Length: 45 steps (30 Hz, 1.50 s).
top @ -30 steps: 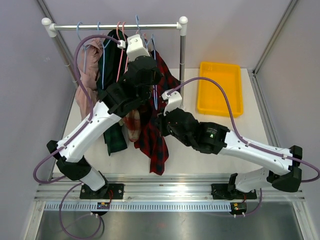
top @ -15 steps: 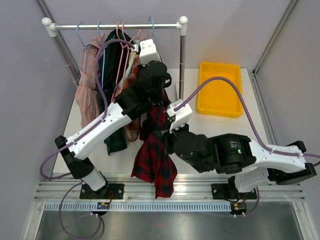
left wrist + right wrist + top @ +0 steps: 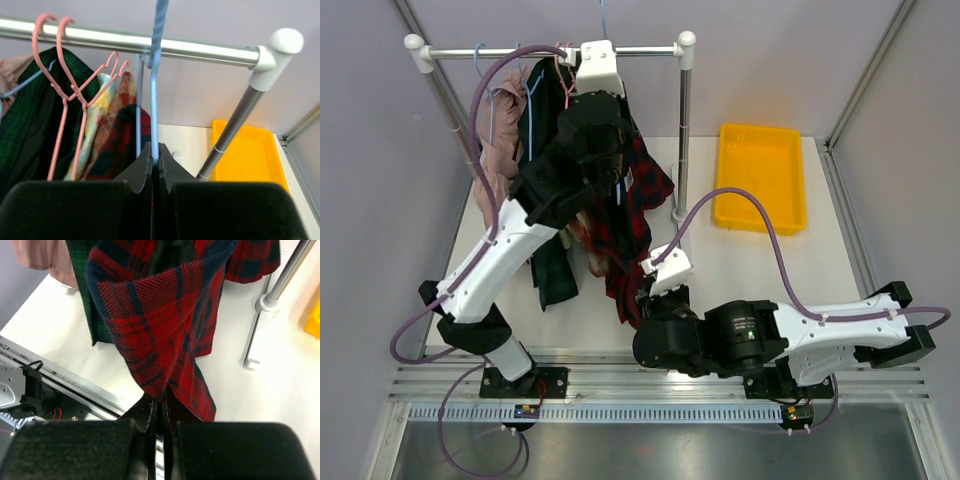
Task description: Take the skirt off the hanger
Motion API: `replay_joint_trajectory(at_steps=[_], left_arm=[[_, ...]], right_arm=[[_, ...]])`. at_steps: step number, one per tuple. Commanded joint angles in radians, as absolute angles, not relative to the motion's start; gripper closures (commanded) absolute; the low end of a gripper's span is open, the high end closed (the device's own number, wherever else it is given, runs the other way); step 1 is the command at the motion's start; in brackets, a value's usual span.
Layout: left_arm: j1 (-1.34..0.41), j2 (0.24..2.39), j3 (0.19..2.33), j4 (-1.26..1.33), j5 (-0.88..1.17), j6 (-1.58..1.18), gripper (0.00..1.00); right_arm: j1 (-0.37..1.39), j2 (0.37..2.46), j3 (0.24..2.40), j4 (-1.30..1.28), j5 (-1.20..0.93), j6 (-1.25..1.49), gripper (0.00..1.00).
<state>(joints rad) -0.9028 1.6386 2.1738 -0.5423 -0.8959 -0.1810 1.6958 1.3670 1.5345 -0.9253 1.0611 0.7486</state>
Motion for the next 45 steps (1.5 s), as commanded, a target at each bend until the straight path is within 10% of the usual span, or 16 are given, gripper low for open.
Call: replay_joint_trajectory(at_steps=[1,22,32,45], left_arm=[[-0.862,1.598,2.322,-0.587,-0.821,-0.158,1.00],[-1.173,1.275,1.977,-1.285,-0.250,-0.679,1.00],[-1.362,1.214,1.950,-1.548,-0.294,-0.902,1.00],[-1.384,0.988,1.684,-1.230,-0.066,-0.734,1.00]], right_arm=[[1.755,1.321,1.519,-0.882,1.054,0.815,1.00],[0.941,1.348,1.396,-0.563,0.609,0.344,1.00],[0.715,1.370,1.347,-0.572,0.594,0.383,1.00],[0.270,1.331,1.647,-0.709,0.480,0.290,1.00]])
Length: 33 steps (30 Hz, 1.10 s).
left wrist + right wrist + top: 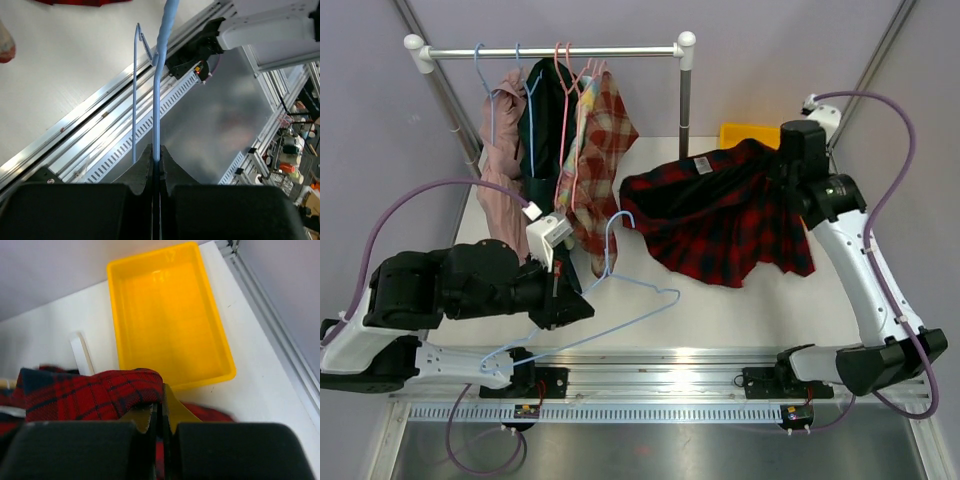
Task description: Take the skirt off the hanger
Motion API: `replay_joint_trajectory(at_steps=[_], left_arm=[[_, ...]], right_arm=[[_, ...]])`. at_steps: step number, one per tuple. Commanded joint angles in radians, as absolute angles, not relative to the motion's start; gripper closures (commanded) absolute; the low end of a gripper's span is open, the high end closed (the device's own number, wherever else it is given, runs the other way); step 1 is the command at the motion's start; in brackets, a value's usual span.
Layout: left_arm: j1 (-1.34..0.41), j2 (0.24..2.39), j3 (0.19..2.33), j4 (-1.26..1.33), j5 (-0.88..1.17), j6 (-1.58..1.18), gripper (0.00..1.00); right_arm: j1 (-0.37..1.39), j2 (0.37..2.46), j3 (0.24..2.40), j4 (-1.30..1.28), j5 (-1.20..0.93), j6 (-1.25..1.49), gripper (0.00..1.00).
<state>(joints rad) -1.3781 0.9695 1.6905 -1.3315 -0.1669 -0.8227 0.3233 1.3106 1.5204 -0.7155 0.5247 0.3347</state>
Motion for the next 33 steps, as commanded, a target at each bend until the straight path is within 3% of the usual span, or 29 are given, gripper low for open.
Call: replay_joint_trajectory(at_steps=[1,6,14,18,22,23,26,27,28,33], left_arm=[[-1.384,1.002,1.687,-1.261,-0.066,-0.723,1.00],[-1.382,1.090,1.724,-1.437,-0.323,-0.738,1.00],[-1.361,1.069,1.615,-1.359,-0.410,-0.747,1.00],[-1.290,1.063,1.560,-1.329,-0.417,-0.715,1.00],[-1.178,1.081,1.565,-1.299,-0.436,-0.648,1.00],[-1.169,1.089,1.578,-1.295,-0.440,-0.637,1.00],[-1.152,1.126,1.673,-1.273,-0.433,-0.568,1.00],[-1.149,1.164,1.762,-1.284,-0.423,-0.530,1.00],[-1.147,1.186,1.813,-1.295,-0.423,-0.513,1.00],[-1.118,1.366,2.155,-1.347,-0.520,-0.402,1.00]], right_arm=[[0.244,1.342,1.682,-0.712,0.476,0.287,1.00],[0.218,1.506,2.032,-0.778,0.451,0.262,1.00],[0.078,1.870,2.678,-0.888,0.378,0.236,1.00],[0.011,1.962,2.634,-0.816,0.282,0.293,1.00],[0.008,1.959,2.366,-0.646,0.140,0.328,1.00],[0.008,1.962,2.265,-0.632,0.067,0.345,0.94],[0.017,1.962,2.102,-0.623,-0.033,0.373,0.22],[0.024,1.942,2.045,-0.583,-0.028,0.373,0.15],[0.035,1.913,1.981,-0.553,-0.023,0.371,0.01],[0.072,1.657,1.662,-0.457,-0.005,0.391,0.01]])
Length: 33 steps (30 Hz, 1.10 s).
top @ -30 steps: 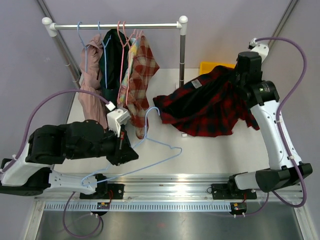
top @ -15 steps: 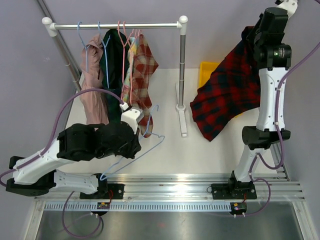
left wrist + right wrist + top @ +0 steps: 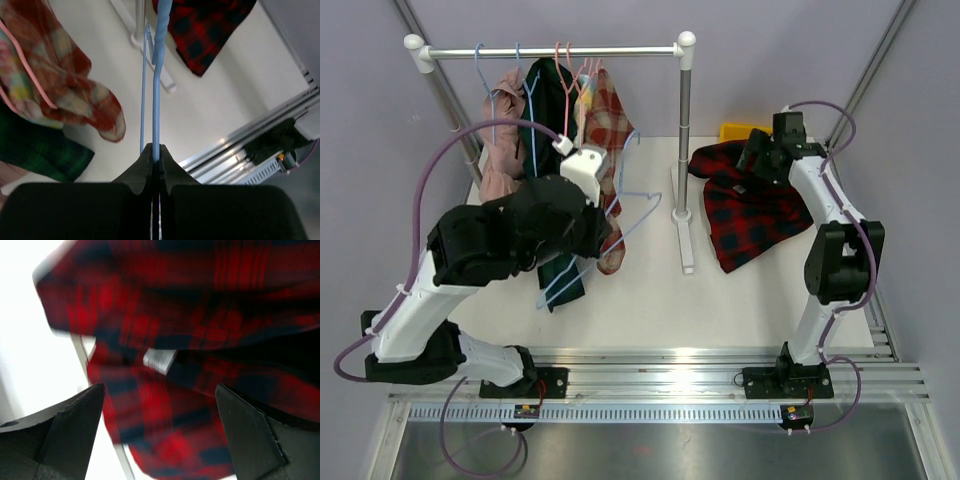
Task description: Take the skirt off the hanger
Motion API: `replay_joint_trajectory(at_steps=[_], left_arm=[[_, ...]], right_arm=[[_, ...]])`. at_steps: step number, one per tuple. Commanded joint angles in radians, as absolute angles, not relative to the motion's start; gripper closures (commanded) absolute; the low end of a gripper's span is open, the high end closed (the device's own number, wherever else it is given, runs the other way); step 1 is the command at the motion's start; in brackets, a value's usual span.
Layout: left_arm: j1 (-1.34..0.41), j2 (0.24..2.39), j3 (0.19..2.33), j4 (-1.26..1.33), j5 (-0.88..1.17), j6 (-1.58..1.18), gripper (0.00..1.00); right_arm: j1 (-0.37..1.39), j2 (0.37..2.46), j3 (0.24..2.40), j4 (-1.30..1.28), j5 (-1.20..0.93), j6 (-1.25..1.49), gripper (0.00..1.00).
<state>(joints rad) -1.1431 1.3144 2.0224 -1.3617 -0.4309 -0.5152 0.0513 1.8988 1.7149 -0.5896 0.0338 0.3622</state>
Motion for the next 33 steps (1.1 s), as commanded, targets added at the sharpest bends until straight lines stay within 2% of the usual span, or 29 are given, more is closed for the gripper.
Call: replay_joint_trajectory(at_steps=[1,3,6,14,19,25,26,27,29,30,33], left_arm=[[-1.106,1.426,2.230,-1.332,-0.535,-0.387,1.00],[-1.063,1.468,2.264,-1.281,-0.578,-0.336,1.00],[-0.981,1.520,2.269,-1.075,-0.594,-0.276,1.00],[-0.773,1.741,2.316,-0.752,-0.433,-0.230,1.00],[-0.706,1.884,2.434,-0.723,-0.371,-0.253,1.00],[-0.706,1.780,2.260,-0.699,-0.344,-0.296,1.00],[-0.706,1.755,2.243,-0.704,-0.345,-0.295,0.96],[-0.706,1.735,2.237,-0.722,-0.350,-0.288,0.84],[-0.706,1.679,2.238,-0.744,-0.367,-0.276,0.68],[-0.706,1.660,2.240,-0.759,-0.391,-0.253,0.51],[-0.692,1.595,2.247,-0.790,-0.463,-0.204,0.32]], right_arm=[[0.080,1.617,1.593,-0.453,-0.011,0.402,0.01],[0.103,1.496,1.528,-0.442,-0.028,0.416,0.01],[0.133,1.350,1.422,-0.451,-0.040,0.429,0.00],[0.193,1.076,1.264,-0.531,-0.064,0.453,0.01],[0.193,1.022,1.230,-0.571,-0.058,0.417,0.01],[0.193,1.011,1.195,-0.560,-0.060,0.414,0.01],[0.193,1.015,1.192,-0.554,-0.072,0.417,0.01],[0.193,1.019,1.190,-0.548,-0.078,0.422,0.01],[0.193,1.025,1.180,-0.535,-0.093,0.431,0.01],[0.193,1.028,1.177,-0.526,-0.098,0.436,0.01],[0.193,1.029,1.163,-0.511,-0.109,0.440,0.01]])
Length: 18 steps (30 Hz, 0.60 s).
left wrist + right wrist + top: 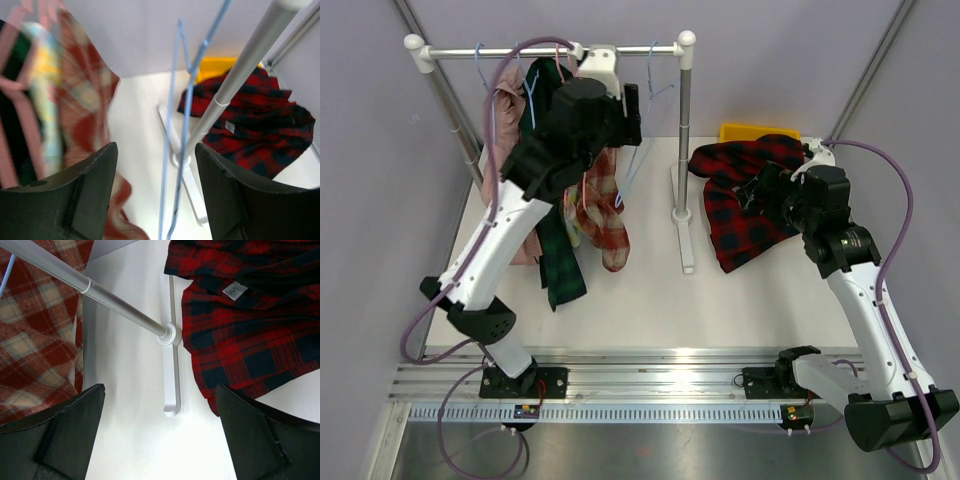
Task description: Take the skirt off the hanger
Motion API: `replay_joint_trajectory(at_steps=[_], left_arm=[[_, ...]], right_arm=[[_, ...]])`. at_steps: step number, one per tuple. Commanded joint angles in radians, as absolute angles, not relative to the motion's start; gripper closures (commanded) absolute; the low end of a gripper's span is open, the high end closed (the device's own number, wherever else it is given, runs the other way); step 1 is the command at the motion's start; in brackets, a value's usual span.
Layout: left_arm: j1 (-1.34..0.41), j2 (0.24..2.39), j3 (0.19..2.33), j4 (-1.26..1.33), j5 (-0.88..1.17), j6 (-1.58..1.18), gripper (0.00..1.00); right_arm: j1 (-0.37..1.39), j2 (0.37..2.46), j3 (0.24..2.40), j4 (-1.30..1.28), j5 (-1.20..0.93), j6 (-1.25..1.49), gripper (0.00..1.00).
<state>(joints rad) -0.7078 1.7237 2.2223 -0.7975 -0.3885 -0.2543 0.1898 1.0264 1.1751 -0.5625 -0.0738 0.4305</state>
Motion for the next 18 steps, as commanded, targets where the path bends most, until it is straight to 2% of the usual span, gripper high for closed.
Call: replay_joint_trajectory(at_steps=[1,3,5,9,18], left_arm=[[-0.680,1.585,2.249,-0.799,-0.466,-0.201,0.31],[-0.625,1.563,2.240,-0.842,-0.456,-0.219,0.32],[-0.585,1.555,2.217,-0.864,-0.422,-0.235,0.36],[-0.525,1.517,2.068,-0.826,-0.348,-0.261,0.43],[-0.505,1.535,1.994,-0.767,-0.273,-0.285,0.55]], right_arm=[[0.195,1.029,1.163,-0.509,-0.110,0.443,0.01],[0.195,1.029,1.161,-0.508,-0.112,0.443,0.01],[0.195,1.029,1.161,-0.512,-0.107,0.440,0.00],[0.195,1.026,1.160,-0.522,-0.100,0.431,0.01],[0.195,1.029,1.143,-0.532,-0.075,0.410,0.00]])
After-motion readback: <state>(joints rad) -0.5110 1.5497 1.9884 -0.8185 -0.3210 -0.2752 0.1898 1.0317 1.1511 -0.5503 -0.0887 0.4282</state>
